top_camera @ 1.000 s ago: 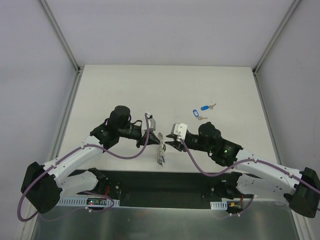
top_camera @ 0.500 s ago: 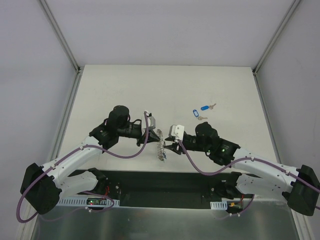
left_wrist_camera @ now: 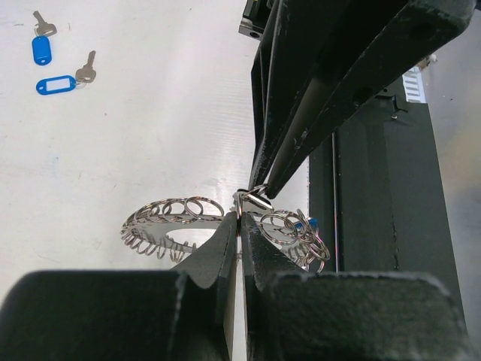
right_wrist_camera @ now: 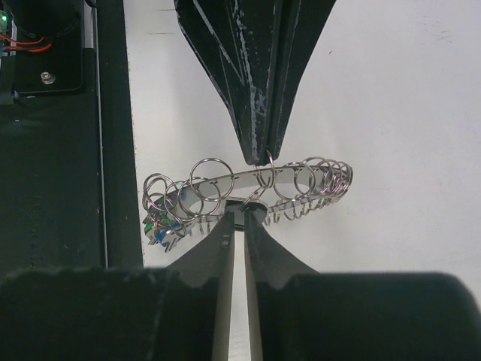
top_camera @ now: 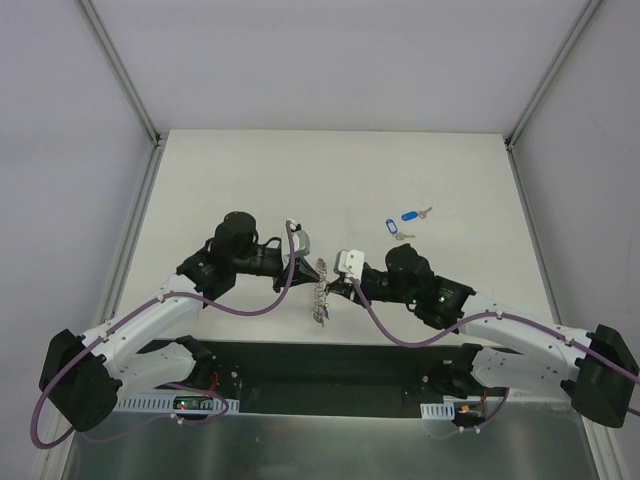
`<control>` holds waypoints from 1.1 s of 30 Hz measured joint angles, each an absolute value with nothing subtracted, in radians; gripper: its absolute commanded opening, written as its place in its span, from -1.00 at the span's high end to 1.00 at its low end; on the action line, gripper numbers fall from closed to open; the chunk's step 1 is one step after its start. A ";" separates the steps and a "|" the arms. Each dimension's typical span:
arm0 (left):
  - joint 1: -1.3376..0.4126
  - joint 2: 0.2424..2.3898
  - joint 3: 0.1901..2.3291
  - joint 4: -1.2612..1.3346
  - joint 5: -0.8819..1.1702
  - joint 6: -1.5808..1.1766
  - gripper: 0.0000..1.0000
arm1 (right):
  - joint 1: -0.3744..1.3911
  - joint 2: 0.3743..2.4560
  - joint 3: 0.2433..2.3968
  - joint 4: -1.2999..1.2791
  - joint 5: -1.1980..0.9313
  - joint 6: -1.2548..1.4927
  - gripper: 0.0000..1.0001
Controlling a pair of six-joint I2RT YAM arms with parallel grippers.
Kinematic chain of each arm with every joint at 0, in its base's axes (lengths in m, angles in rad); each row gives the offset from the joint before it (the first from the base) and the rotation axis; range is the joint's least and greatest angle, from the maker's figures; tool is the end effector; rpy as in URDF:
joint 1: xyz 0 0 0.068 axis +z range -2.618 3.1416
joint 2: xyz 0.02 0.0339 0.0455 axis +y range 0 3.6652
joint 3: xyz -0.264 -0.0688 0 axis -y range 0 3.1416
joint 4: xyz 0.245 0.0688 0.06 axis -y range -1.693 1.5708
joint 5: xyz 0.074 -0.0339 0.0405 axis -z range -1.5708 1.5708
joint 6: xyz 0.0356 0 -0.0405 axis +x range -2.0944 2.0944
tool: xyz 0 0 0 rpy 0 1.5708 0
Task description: Put the keys on the keyring
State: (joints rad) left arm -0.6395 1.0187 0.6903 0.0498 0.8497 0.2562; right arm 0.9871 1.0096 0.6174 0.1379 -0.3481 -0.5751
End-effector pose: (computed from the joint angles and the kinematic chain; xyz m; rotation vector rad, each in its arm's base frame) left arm 0.1658 -0.1567 0.2892 1.3167 1.3401 -1.0451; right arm 0.1182 0.2010 0.2718 -1.4692 1.1275 0.6061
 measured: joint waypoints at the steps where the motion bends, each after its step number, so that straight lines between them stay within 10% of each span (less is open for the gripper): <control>1: -0.640 1.019 0.690 0.050 0.850 0.253 1.00 | 0.987 1.009 0.617 0.138 -0.347 -0.574 0.64; 20: -0.648 1.018 0.687 0.086 0.799 0.212 1.00 | 0.999 0.983 0.617 0.197 -0.258 -0.514 0.47; 33: -0.682 0.955 0.637 0.186 0.703 0.088 1.00 | 1.006 0.991 0.618 0.196 -0.205 -0.507 0.98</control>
State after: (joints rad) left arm -0.6815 0.9546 0.6373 0.1860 0.7033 0.0883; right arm 1.0058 0.9913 0.6182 0.1955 -0.2054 -0.5068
